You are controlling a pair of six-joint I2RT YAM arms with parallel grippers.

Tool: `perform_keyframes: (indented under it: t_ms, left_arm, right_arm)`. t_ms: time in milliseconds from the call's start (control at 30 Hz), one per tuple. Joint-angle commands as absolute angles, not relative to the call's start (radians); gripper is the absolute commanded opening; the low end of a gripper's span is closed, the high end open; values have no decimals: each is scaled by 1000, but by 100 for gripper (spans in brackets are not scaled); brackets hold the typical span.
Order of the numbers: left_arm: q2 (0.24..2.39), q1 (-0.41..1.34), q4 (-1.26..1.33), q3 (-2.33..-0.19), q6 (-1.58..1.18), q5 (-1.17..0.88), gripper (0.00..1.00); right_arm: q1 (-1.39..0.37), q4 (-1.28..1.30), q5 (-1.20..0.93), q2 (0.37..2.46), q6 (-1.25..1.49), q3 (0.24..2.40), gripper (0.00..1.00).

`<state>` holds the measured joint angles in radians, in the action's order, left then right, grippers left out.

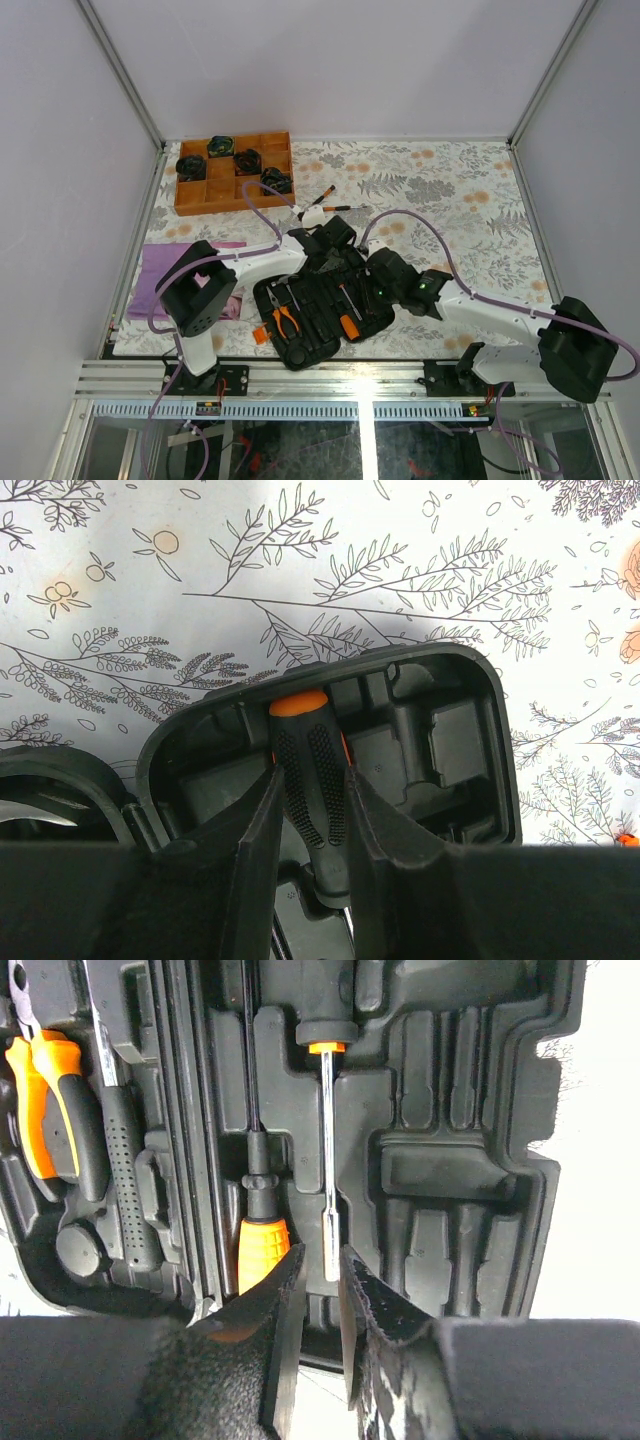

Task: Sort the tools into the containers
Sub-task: Adjust the screwdriver in the storage box.

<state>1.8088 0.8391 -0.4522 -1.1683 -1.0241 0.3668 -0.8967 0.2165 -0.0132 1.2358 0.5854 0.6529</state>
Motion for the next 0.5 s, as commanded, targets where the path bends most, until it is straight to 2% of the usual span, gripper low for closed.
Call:
perform_keyframes:
  t_ms: [0,467]
  left_arm:
    - [1837,844,-460,-1149,-1027,384,20]
    - [1845,844,-451,-1146,-1029,373,18]
  right_arm:
    - [-894,189,-33,1267,577,678,25]
    - [-893,154,-42,1370,557,669,22]
